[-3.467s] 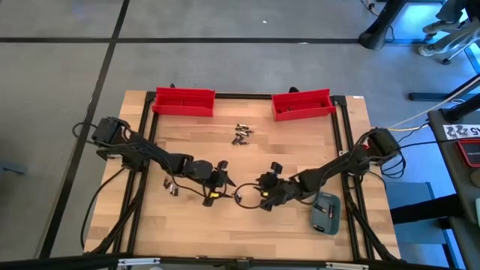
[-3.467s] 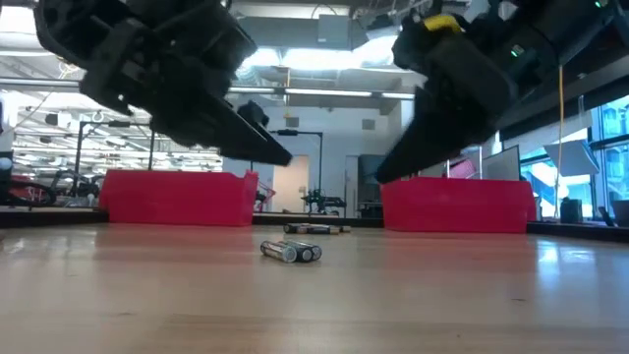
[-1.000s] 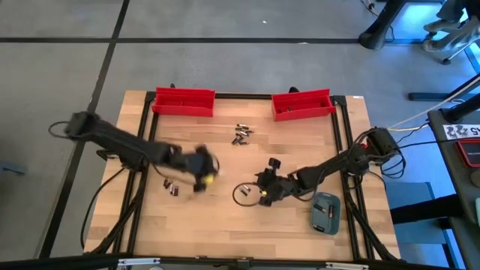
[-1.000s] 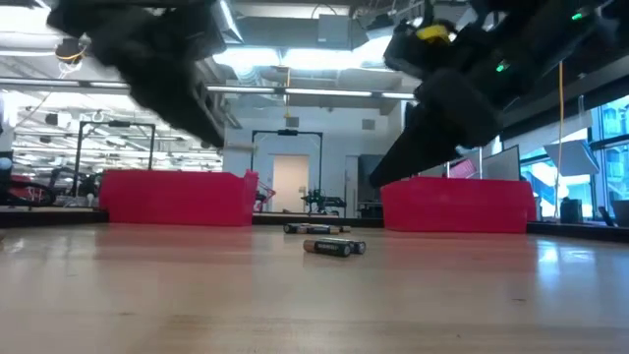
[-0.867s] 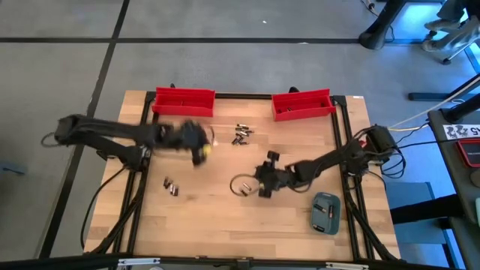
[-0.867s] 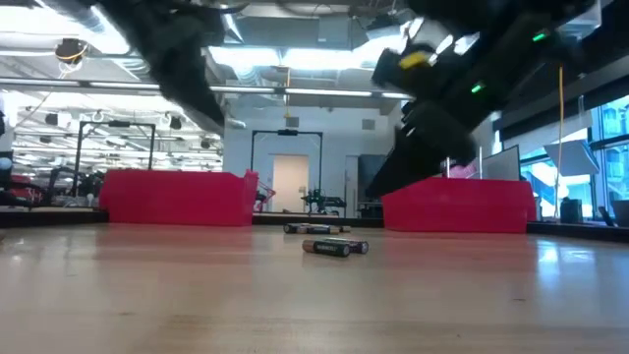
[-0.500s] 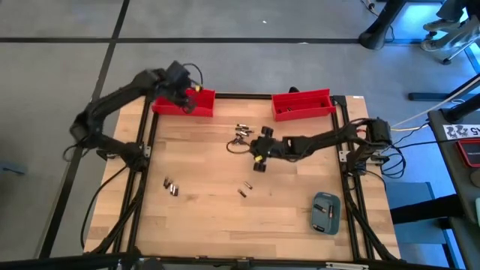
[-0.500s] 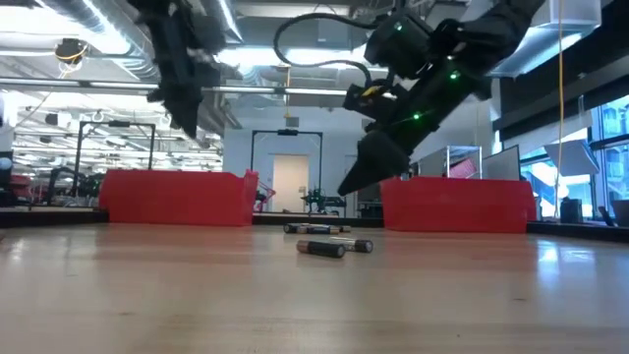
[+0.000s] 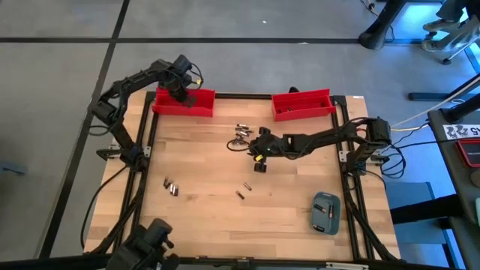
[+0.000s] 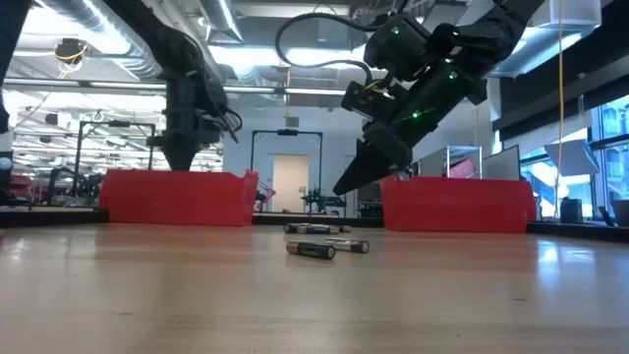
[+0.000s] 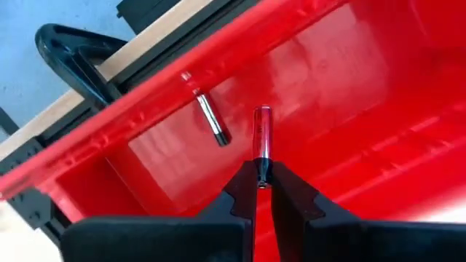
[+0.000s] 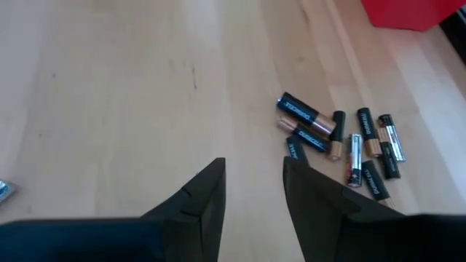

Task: Sort batteries
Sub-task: Put the small silver battery into the left red bin, then put the small black battery into the right red bin

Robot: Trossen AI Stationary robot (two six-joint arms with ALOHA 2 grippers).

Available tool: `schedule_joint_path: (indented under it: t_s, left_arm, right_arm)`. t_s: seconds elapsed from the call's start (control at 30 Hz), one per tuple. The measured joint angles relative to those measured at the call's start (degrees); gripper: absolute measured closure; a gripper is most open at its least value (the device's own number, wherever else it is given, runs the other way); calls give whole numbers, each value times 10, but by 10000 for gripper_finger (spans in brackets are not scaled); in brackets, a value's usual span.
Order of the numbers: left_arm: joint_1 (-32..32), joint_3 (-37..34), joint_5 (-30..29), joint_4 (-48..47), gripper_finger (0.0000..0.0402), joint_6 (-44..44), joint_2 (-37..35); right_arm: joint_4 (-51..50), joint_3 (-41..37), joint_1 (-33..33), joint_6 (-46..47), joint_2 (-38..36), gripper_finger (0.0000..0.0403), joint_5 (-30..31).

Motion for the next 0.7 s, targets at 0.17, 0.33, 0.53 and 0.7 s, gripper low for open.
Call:
schedule_joint_path:
  t_s: [0.17,0.33,0.53,0.7]
  left_arm:
    - [2,0,1,26,373,14,8]
    - [3,0,0,43,328,20,8]
    - [2,0,0,43,272,24,-29]
    - [-49,-25,0,51,268,7,-145]
  right_arm:
    - [0,0,12,12,0,265,3]
    - [-1,0,16,18,0,265,7]
    - [-54,-1,15,41,-22,265,34]
    - [-41,-1,34,53,-35,265,-64]
